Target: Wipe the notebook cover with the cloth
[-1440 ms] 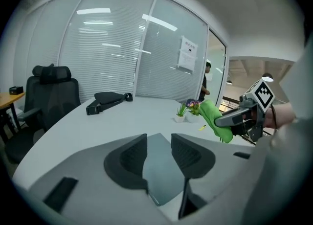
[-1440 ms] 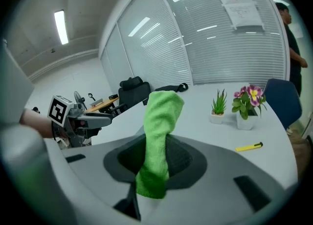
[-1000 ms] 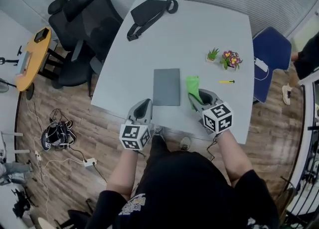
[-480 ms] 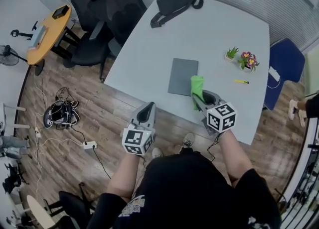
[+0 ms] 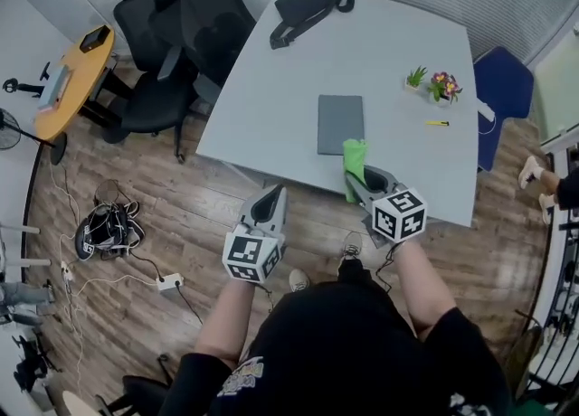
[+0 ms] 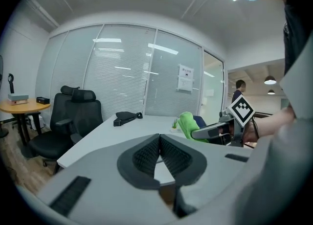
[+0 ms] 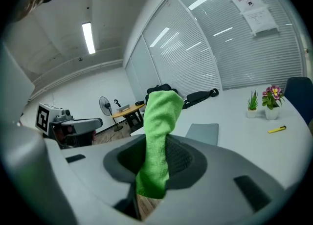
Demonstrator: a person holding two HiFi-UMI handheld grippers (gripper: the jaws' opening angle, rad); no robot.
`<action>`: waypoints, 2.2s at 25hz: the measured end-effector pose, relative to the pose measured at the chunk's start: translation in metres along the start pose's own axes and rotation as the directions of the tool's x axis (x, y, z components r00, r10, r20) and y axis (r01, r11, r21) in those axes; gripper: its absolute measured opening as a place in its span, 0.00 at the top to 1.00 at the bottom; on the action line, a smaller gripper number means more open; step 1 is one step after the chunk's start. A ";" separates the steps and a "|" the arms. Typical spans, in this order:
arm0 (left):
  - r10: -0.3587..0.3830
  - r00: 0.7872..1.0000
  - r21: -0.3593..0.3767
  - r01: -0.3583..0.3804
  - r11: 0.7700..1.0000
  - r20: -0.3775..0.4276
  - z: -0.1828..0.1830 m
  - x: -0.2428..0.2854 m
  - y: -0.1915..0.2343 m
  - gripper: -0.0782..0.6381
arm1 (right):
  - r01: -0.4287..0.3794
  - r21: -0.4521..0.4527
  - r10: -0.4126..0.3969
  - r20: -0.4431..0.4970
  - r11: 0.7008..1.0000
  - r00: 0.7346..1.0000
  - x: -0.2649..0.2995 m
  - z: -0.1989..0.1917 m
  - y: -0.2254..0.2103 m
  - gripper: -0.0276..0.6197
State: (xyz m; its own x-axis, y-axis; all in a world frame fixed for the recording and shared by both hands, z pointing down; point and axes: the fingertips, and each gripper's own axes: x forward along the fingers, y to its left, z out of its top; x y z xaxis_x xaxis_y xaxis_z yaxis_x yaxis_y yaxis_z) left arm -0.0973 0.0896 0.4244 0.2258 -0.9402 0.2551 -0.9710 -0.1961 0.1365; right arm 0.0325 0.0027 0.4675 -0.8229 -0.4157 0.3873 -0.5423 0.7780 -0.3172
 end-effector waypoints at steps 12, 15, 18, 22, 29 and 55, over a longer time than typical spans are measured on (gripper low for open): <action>-0.219 0.976 0.008 0.219 0.976 -0.010 -0.022 -0.034 -0.041 0.88 | 0.225 0.053 -0.229 0.077 0.973 0.970 -0.085 -0.041 0.041 0.79; -0.257 0.966 0.019 0.257 0.966 -0.007 -0.023 -0.043 -0.058 0.88 | 0.259 0.070 -0.265 0.088 0.963 0.960 -0.106 -0.052 0.046 0.79; -0.262 0.965 0.033 0.262 0.964 -0.011 -0.025 -0.050 -0.068 0.88 | 0.270 0.072 -0.277 0.103 0.960 0.955 -0.119 -0.055 0.052 0.79; -0.255 0.967 0.023 0.255 0.967 -0.004 -0.026 -0.057 -0.076 0.88 | 0.267 0.054 -0.272 0.109 0.962 0.956 -0.130 -0.055 0.061 0.79; -0.262 0.965 0.030 0.262 0.965 -0.001 -0.024 -0.067 -0.087 0.88 | 0.256 0.041 -0.259 0.117 0.966 0.959 -0.138 -0.052 0.070 0.79; -0.240 0.971 0.056 0.240 0.969 -0.003 -0.028 -0.090 -0.091 0.88 | 0.213 0.026 -0.215 0.126 0.977 0.969 -0.140 -0.063 0.093 0.79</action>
State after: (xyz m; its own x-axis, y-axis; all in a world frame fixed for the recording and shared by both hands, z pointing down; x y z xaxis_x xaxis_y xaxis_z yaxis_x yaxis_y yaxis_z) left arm -0.0274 0.2000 0.4156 0.4526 -0.8647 0.2180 -0.8913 -0.4314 0.1394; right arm 0.1084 0.1628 0.4387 -0.7020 -0.6289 0.3342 -0.7094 0.6589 -0.2501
